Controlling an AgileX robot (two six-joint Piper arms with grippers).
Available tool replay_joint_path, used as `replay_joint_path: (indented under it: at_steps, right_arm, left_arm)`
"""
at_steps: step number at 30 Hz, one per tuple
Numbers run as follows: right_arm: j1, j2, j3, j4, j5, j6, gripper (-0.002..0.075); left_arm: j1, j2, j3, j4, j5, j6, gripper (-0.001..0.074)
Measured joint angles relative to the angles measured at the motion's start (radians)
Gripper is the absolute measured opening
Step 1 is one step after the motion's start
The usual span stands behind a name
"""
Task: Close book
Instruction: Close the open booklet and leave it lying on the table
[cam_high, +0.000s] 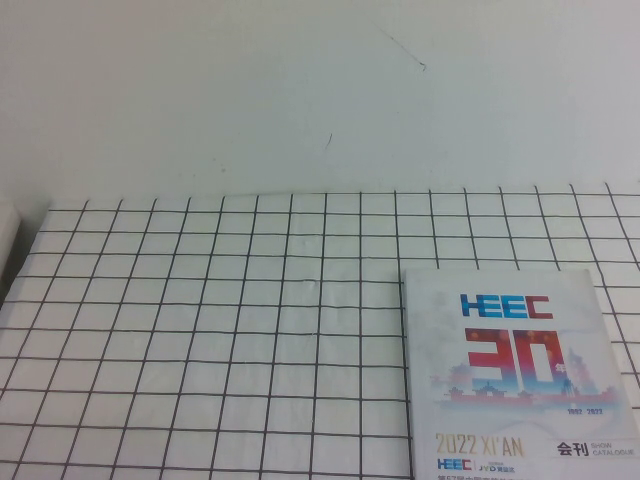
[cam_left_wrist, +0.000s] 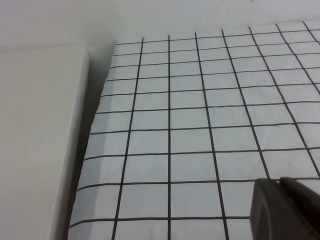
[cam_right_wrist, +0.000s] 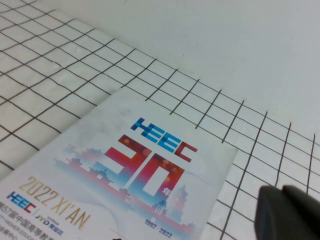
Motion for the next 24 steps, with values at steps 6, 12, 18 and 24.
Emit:
replay_joint_path:
  at_steps: [6,12,18,24]
  right_arm:
    - [0.0,0.0,0.0,0.0,0.0,0.0,-0.0003]
    - [0.0,0.0,0.0,0.0,0.0,0.0,-0.0003]
    - [0.0,0.0,0.0,0.0,0.0,0.0,-0.0003]
    - [0.0,0.0,0.0,0.0,0.0,0.0,-0.0003]
  left_arm:
    - [0.011,-0.004,0.0,-0.016,0.0,0.0,-0.0004]
    - [0.011,-0.004,0.0,-0.026,0.0,0.0,-0.0004]
    - [0.011,-0.004,0.0,-0.026,0.0,0.0,-0.0004]
    - [0.011,-0.004,0.0,-0.027,0.0,0.0,-0.0004]
